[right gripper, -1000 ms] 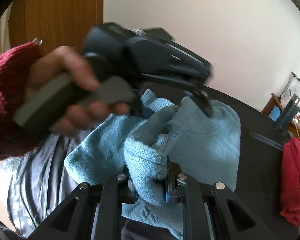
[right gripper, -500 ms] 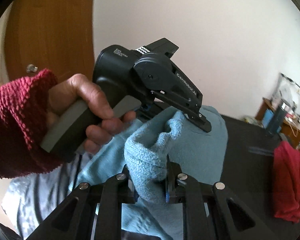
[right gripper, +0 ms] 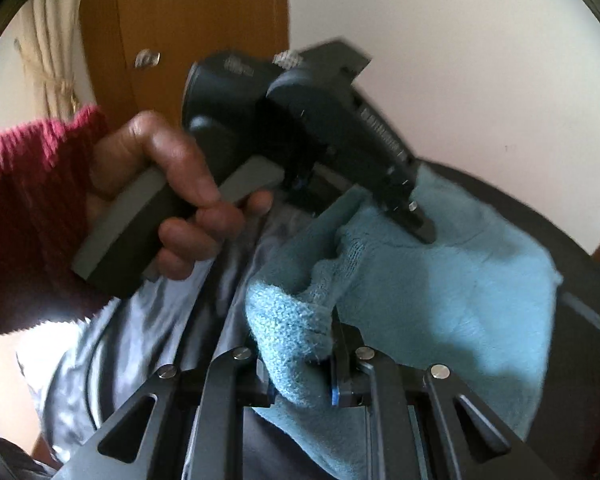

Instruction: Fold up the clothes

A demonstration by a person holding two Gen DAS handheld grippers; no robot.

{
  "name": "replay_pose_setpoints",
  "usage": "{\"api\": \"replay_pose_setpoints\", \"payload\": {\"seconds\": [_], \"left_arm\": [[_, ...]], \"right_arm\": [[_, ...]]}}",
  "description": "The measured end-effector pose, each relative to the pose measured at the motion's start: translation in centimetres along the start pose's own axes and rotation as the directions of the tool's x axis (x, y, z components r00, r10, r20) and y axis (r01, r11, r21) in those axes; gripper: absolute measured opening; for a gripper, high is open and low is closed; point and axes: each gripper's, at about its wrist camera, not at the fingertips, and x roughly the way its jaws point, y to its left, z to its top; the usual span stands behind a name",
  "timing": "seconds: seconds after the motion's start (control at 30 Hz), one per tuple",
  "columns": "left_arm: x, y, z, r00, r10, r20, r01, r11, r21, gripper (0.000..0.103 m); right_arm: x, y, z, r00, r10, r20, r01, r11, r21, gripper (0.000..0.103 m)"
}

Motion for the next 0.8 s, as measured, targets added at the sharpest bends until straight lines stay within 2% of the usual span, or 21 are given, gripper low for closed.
{"api": "replay_pose_setpoints", "payload": {"seconds": [0.17, 0.27, 0.43, 0.5, 0.57, 0.63, 0.67, 0.7, 0.73, 0.77, 0.8], "left_arm": [[0.9, 2.2, -0.9, 1.000, -0.014, 0.004, 0.014, 0.999, -0.042, 0.023], [1.4, 2.4, -1.1, 1.000, -0.002, 0.009, 0.002, 0.999, -0.033, 0.024], [2.0, 2.2, -0.9, 1.000, 0.023, 0.005, -0.023, 1.000, -0.012, 0.026], [2.0, 1.9, -0.8, 0.999, 0.043, -0.002, -0.043, 0.999, -0.016, 0.026], [1.9, 1.6, -0.8, 0.997, 0.073, -0.012, -0.074, 0.997, -0.009, 0.029], [1.6, 0.8, -0.8, 0.991, 0.130, -0.021, -0.130, 0.991, 0.012, 0.034], [1.5, 0.3, -0.8, 0.987, 0.157, -0.021, -0.157, 0.987, 0.023, 0.036], [1.5, -0.4, -0.8, 0.981, 0.192, -0.015, -0.192, 0.981, 0.044, 0.042], [1.4, -1.3, -0.8, 0.973, 0.230, -0.007, -0.229, 0.971, 0.068, 0.050], [1.4, -2.0, -0.9, 0.966, 0.260, 0.004, -0.259, 0.962, 0.087, 0.054], [1.4, -3.0, -1.0, 0.951, 0.306, 0.031, -0.308, 0.945, 0.112, 0.062]], "right_arm": [[2.0, -0.6, -1.3, 0.996, 0.051, -0.069, -0.048, 0.998, 0.041, 0.019], [2.4, -0.9, -1.7, 0.994, 0.077, -0.073, -0.073, 0.996, 0.053, 0.019], [3.2, -2.8, -1.8, 0.984, 0.163, -0.076, -0.148, 0.972, 0.181, 0.023], [3.2, -3.0, -1.6, 0.980, 0.177, -0.088, -0.159, 0.971, 0.181, 0.025], [3.0, -3.0, -1.4, 0.979, 0.173, -0.108, -0.153, 0.973, 0.173, 0.031], [2.6, -3.1, -1.4, 0.978, 0.170, -0.118, -0.148, 0.972, 0.180, 0.033], [2.2, -3.3, -1.4, 0.978, 0.172, -0.118, -0.147, 0.971, 0.190, 0.041], [1.6, -3.5, -1.5, 0.978, 0.177, -0.110, -0.152, 0.966, 0.207, 0.052], [0.9, -3.9, -1.7, 0.980, 0.176, -0.089, -0.153, 0.963, 0.224, 0.069], [0.1, -4.3, -1.9, 0.983, 0.174, -0.066, -0.154, 0.958, 0.240, 0.074], [-0.7, -4.6, -2.0, 0.985, 0.163, -0.049, -0.146, 0.958, 0.247, 0.074]]}}
